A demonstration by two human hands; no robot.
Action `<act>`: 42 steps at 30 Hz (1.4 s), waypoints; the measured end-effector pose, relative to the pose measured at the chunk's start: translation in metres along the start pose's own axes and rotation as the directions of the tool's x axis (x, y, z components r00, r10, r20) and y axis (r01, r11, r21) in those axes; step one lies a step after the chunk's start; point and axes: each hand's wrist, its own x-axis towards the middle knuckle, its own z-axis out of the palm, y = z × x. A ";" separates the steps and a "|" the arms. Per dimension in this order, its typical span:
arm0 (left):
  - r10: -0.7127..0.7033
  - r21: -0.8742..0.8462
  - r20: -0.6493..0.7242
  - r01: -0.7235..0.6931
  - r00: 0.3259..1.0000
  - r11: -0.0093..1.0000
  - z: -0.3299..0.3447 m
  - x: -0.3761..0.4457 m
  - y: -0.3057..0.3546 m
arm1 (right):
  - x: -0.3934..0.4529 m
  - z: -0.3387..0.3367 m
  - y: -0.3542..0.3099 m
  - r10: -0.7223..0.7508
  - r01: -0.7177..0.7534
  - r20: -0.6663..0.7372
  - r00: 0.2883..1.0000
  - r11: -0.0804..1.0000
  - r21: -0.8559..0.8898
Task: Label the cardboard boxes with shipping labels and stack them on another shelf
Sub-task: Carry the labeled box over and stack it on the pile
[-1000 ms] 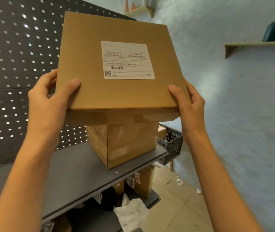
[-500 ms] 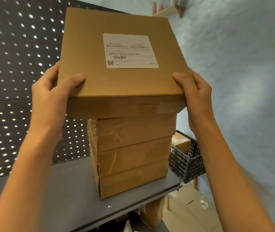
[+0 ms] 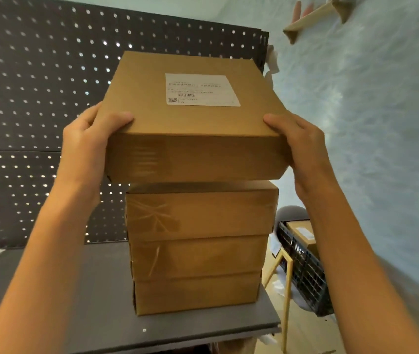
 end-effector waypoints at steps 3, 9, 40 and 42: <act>-0.037 0.011 -0.036 0.037 0.999 0.999 0.009 -0.005 -0.002 | 0.003 -0.002 0.008 0.030 -0.030 0.003 1.000 0.999 0.023; -0.151 0.038 -0.073 0.154 0.986 0.987 0.020 -0.007 -0.005 | 0.004 -0.003 0.018 0.132 -0.134 0.022 0.991 0.988 0.074; -0.310 0.096 -0.097 0.319 0.946 0.943 0.030 0.011 -0.013 | 0.019 0.008 0.039 0.263 -0.265 0.072 0.962 0.964 0.025; -0.314 0.094 -0.098 0.322 0.945 0.942 0.030 0.011 -0.014 | 0.019 0.008 0.039 0.270 -0.272 0.078 0.960 0.962 0.014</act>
